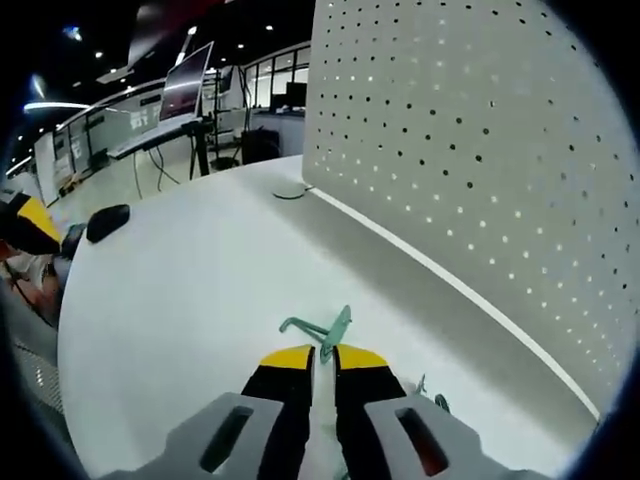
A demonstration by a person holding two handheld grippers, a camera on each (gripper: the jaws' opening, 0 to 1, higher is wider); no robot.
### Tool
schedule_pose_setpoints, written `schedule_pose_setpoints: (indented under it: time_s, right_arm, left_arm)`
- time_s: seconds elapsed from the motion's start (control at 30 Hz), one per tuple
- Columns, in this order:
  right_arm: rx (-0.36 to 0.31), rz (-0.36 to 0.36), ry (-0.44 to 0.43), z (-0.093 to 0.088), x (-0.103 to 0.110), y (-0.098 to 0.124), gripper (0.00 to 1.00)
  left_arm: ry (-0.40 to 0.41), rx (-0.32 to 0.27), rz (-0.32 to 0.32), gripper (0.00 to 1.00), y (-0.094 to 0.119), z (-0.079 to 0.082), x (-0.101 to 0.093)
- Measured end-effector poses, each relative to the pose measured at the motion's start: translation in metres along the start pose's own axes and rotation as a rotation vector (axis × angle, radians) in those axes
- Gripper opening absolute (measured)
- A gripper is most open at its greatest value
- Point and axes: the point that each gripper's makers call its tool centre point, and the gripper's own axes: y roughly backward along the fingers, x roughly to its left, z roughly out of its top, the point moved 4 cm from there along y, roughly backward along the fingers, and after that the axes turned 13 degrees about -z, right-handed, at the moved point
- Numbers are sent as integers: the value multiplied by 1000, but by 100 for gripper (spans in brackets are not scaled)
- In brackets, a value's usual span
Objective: Insert the hook assembly into the mounting plate slot until the hook locks in place.
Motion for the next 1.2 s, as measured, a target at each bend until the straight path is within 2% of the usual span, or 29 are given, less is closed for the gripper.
schedule_pose_setpoints:
  time_s: [0.4,0.57,0.97,1.2]
  right_arm:
    - [-16,-38,10,2,-9,2,3]
    - [-4,-49,12,0,-13,1,3]
    - [10,-43,15,-4,-18,-4,1]
    - [-12,-38,30,-1,-17,-3,0]
  left_arm:
    - [2,4,-2,76,-1,-1,0]
    - [2,4,-3,76,-1,-2,-1]
    - [4,5,0,76,-1,-3,0]
    - [6,4,4,76,0,-3,1]
